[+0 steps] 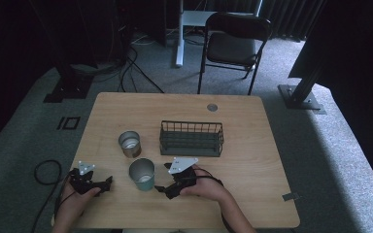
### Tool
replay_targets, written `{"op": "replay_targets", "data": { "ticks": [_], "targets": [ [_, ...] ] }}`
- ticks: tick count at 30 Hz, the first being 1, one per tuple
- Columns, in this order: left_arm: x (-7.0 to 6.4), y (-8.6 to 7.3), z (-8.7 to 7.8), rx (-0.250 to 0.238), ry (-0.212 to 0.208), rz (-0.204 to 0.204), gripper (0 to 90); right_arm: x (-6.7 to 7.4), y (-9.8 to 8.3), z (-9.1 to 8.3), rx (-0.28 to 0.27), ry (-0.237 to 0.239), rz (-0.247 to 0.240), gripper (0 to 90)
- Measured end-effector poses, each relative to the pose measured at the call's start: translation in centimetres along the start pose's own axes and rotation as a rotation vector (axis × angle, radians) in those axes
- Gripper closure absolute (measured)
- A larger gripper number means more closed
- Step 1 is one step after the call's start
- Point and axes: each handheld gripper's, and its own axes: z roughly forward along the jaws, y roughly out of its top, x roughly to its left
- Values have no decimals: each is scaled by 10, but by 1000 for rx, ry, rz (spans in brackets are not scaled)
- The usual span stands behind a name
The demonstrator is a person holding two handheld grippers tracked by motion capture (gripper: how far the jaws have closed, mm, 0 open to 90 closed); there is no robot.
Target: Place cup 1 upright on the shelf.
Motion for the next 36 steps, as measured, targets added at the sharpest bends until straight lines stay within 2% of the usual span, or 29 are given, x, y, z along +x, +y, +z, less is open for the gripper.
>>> {"op": "replay_targets", "data": {
  "ticks": [6,24,36],
  "targets": [
    [0,0,0,0,0,0,6,3,9,9,-36,23,-5,129],
    [0,0,0,0,0,0,6,11,20,28,-68,51,-18,124],
    [0,0,0,-1,0,-1,6,11,28,40,-111,40,-20,117]
  ]
}}
